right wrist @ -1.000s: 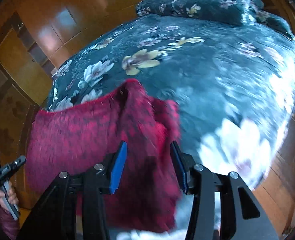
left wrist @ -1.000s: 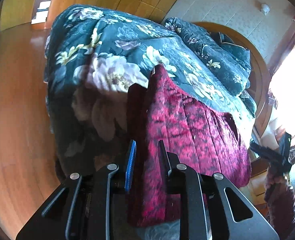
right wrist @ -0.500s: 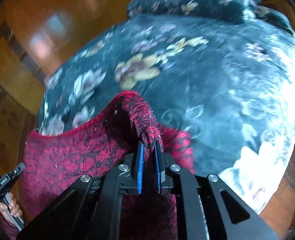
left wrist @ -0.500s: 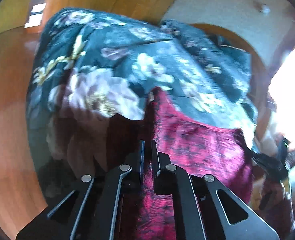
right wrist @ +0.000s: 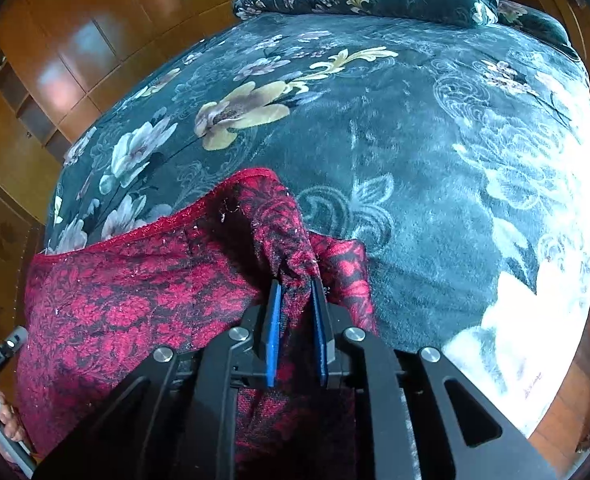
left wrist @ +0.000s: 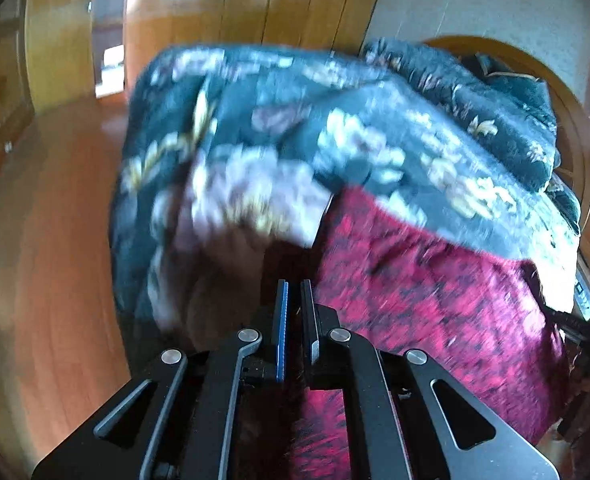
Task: Fold small clothes
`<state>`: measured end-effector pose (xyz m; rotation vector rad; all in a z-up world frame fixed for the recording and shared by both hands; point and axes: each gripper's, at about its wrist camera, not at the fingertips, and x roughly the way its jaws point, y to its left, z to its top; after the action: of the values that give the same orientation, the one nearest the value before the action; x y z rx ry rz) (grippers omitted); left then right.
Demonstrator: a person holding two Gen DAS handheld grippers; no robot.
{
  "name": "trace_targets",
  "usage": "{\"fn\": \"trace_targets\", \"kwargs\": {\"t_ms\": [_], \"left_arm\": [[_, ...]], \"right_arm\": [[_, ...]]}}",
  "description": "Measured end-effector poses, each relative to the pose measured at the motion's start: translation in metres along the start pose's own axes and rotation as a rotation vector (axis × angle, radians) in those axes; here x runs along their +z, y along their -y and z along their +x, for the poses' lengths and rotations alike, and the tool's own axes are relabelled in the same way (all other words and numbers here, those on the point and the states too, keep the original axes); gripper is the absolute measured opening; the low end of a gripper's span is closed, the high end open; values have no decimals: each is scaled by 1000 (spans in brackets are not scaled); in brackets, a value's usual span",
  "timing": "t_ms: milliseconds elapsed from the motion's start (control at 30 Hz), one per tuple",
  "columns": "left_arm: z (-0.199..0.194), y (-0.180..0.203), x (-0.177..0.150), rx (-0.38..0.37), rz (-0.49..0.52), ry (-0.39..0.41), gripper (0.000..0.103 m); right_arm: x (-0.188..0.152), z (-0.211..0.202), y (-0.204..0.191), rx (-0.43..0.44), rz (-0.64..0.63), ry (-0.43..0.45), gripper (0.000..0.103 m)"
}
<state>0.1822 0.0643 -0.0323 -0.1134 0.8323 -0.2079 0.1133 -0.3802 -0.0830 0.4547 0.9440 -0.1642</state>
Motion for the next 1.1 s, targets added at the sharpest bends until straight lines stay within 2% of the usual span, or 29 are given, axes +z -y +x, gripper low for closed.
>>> {"fn": "trace_targets", "kwargs": {"t_ms": [67,167,233,300,400,467,633,700,767,833,1100], "left_arm": [[-3,8,10,-24,16,24,4],[8,29,23,-61,63,16,3],[21,41,25,-50,94,-7,4],[43,46,22,-24,111,-58,4],[77,35,3,22,90,-133,3],[83,25,-8,-4,45,-119,3],[54,30,-3,6,44,-73,4],[34,34,-4,17,73,-35,3],[18,38,-6,18,95,-2,4],[0,40,-9,7,104,28,3],[-36,56,-31,-6,129,61,4]], "right_arm": [[-1,1,0,-8,2,8,24],[-2,3,2,-8,12,9,27],[-2,3,2,-10,11,8,28],[-1,4,3,-7,12,7,30],[-2,7,5,0,19,6,31],[-2,11,7,12,29,-1,33],[1,9,12,51,56,-22,37],[1,2,18,95,88,-30,47],[-2,-9,25,121,112,-24,72],[-9,-18,32,161,129,-36,74],[-54,-31,60,324,216,-115,81]]}}
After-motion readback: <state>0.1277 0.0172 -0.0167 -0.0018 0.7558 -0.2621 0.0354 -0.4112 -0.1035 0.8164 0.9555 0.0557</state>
